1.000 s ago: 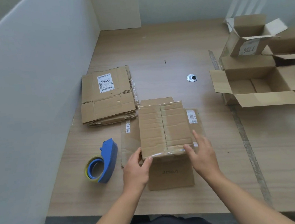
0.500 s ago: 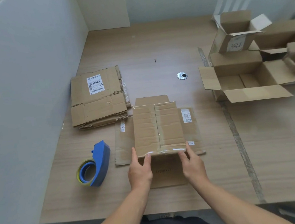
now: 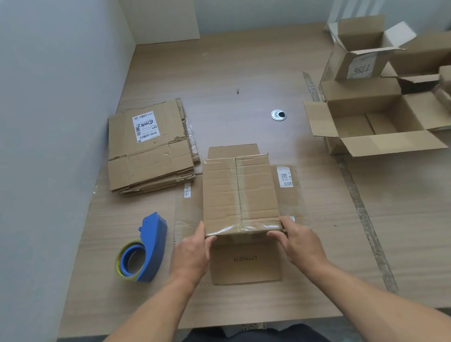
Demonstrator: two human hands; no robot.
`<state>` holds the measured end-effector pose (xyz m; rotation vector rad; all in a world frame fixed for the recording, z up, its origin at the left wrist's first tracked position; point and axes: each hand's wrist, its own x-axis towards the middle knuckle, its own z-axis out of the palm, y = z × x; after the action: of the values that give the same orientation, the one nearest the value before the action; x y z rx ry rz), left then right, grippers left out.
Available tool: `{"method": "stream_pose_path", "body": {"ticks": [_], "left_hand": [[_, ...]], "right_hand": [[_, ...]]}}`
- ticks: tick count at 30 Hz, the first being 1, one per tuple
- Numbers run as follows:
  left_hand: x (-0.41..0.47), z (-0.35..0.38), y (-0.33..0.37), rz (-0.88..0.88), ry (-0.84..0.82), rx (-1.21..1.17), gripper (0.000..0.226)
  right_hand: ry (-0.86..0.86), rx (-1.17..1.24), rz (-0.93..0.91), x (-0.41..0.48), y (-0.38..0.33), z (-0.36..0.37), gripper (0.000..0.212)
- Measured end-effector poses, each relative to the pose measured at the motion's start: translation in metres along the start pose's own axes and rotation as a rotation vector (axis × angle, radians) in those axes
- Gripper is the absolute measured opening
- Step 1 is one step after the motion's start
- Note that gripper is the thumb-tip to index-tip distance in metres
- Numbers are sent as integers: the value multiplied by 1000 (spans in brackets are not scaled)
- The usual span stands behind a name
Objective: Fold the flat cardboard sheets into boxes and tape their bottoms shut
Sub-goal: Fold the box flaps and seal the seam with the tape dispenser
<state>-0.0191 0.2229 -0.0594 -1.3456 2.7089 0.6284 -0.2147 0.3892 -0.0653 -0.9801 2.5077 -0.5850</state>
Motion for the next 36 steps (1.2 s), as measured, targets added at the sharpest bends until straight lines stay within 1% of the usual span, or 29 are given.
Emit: {"method": "stream_pose_path", "body": {"ticks": [2,6,8,11,13,14,17,18,19,20,21,22,23,25,27,31,33,36], "left_hand": [[-1,1,-3,16,20,-52,53],[1,2,-10,37,2,-101,54],[3,0,-14,54,-23,-99,54],[5,-3,-19,41,-61,-162,52],[2,-9,-21,-16,-99,-295,50],[1,-12,-21,-43,-127,-392,50],[1,-19,-12,-132,-212,-649,53],[2,-19,-5,-156,-206,-687,56],[4,-16,4,-188,-178,-682,65],[7,-12,15,-231,-146,-629,79],[7,-7,26,-279,-121,-563,95],[7,-2,37,-328,-95,-517,107],[5,2,46,-370,-57,-494,112],[2,9,54,-410,24,-495,109],[3,12,54,-418,72,-521,101],[13,15,45,-452,122,-630,76],[15,15,40,-444,127,-685,65],[12,12,34,-434,121,-737,54]], "right_hand": [[36,4,-53,-1,7,2,33],[73,-22,-96,0,13,3,40],[46,-17,-90,1,14,3,41],[-3,70,-48,2,14,1,33],[-58,194,13,0,10,-5,29],[-85,242,54,-1,7,-8,32],[-114,304,200,6,-2,-16,55],[-125,330,250,10,-8,-16,63],[-138,348,289,14,-15,-13,72],[-151,351,315,17,-23,-9,79],[-155,330,331,18,-29,-4,83],[-152,292,345,18,-34,1,85],[-141,252,354,17,-37,5,84],[-111,227,349,14,-37,9,78],[-95,265,330,13,-33,8,66],[-62,377,319,13,-32,6,38],[-30,416,312,12,-31,2,36],[-40,474,302,10,-26,-4,34]]}}
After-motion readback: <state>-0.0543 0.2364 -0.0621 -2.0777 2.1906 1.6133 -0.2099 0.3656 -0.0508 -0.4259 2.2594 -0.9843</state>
